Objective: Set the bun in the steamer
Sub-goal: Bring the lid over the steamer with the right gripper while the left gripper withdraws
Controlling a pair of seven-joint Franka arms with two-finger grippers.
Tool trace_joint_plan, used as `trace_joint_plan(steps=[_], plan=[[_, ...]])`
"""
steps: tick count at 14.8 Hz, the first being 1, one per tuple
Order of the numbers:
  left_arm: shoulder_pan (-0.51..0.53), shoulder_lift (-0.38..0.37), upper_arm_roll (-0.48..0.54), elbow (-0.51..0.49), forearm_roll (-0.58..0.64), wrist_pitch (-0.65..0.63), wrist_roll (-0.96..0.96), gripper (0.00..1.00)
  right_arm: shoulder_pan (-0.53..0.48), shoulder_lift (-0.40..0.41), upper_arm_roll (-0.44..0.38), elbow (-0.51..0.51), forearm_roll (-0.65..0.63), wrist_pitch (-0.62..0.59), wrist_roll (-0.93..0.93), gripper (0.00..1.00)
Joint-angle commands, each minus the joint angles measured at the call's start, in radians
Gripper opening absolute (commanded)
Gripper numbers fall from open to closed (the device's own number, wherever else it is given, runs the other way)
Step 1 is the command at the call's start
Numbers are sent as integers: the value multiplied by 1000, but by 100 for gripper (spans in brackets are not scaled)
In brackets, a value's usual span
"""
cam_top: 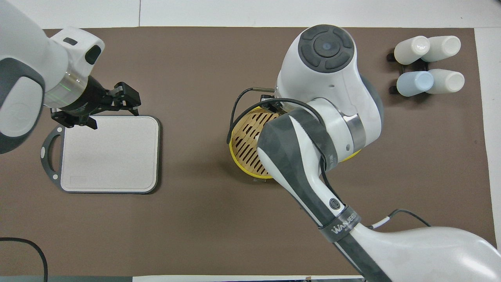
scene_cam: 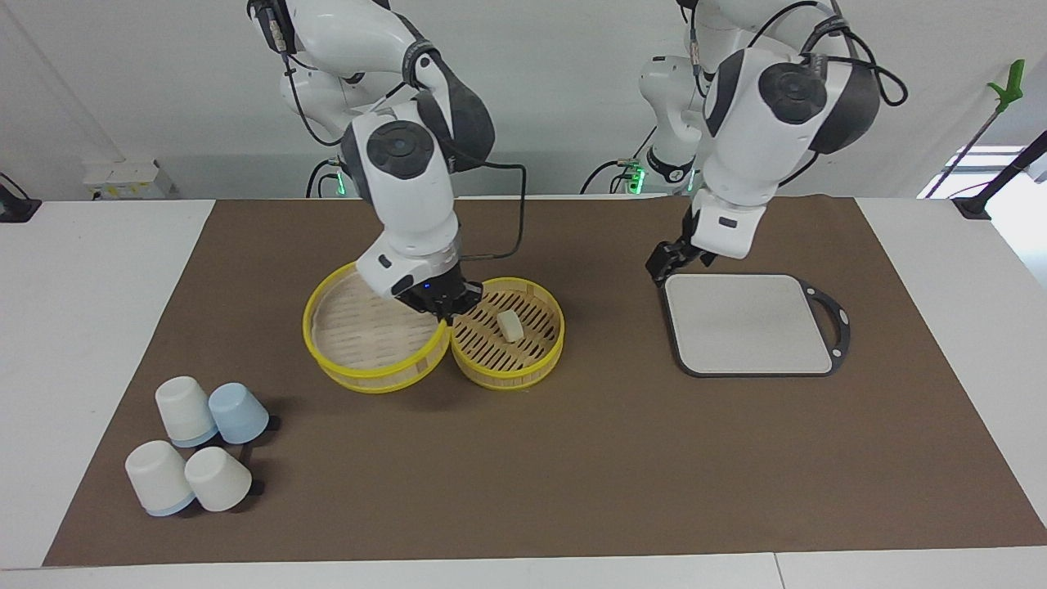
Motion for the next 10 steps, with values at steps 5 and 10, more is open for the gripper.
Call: trace_joint_plan(steps=[5,10], plan=[[159,-126,-12,-158,16,-53,330,100,133,92,-1,19,37,91,143,0],[267,-173,-70,-231,16,-62,463,100,145,143,3,36,46,122,143,0]])
